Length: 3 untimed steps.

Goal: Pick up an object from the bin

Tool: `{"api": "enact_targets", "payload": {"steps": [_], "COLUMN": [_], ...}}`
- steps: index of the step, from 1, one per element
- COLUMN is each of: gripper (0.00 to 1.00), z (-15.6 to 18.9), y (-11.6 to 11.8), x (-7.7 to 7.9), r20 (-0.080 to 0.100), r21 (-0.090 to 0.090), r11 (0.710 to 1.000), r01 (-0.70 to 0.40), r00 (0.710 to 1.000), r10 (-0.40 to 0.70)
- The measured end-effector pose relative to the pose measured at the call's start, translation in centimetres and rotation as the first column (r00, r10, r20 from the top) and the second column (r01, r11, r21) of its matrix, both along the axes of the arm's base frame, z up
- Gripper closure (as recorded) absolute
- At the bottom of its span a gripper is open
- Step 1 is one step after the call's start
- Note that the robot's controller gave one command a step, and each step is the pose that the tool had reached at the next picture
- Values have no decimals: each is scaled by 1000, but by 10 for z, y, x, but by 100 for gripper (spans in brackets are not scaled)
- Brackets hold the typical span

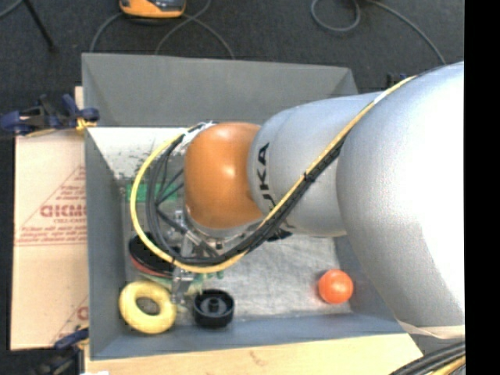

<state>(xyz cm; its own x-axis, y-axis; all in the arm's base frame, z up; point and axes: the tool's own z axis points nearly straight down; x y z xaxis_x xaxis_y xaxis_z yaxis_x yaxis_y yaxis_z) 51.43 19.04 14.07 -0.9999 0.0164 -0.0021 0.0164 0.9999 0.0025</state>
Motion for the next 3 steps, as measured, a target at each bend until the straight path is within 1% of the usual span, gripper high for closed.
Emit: {"api": "enact_targets", "payload": {"steps": [1,2,3], "gripper": [0,0,0], "z": [0,-47,-54], "y": [0,12,13], "x": [0,20,17], "r20": [0,17,15], "r21": [0,3,5], "r11": [1000,1000,996], "r01": [0,3,86], "r00": [1000,1000,996], "r10": [0,-3,-86]}}
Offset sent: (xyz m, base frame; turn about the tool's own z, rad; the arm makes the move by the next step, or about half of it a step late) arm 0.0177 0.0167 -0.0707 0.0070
